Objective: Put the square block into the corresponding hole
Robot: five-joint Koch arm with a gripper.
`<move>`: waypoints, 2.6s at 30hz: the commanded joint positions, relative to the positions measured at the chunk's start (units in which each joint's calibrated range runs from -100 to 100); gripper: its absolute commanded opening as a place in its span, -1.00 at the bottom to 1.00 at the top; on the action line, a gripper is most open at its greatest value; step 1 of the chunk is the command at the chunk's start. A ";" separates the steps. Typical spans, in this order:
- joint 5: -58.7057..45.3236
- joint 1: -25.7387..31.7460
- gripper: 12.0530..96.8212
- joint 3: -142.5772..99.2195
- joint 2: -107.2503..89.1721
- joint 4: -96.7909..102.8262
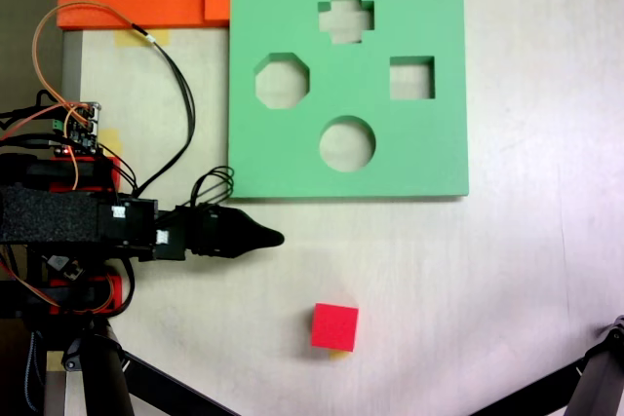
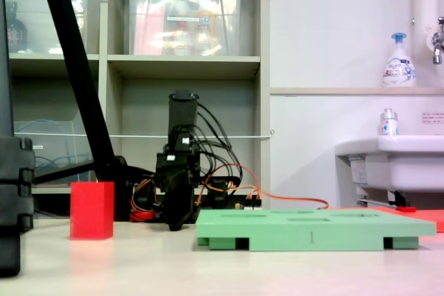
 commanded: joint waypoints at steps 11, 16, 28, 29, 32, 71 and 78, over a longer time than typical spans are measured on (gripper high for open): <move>13.38 -5.62 -0.26 -0.88 -0.41 -3.51; 21.00 -7.72 -0.27 22.05 -0.41 -34.03; 33.21 -7.86 -0.30 65.82 -0.41 -73.61; 33.21 -8.45 -0.30 68.01 -0.41 -74.00; 33.16 -9.77 -0.10 78.18 11.18 -82.28; 38.10 -10.06 0.77 113.77 90.65 -88.25; 38.10 -10.16 0.76 113.77 95.82 -85.45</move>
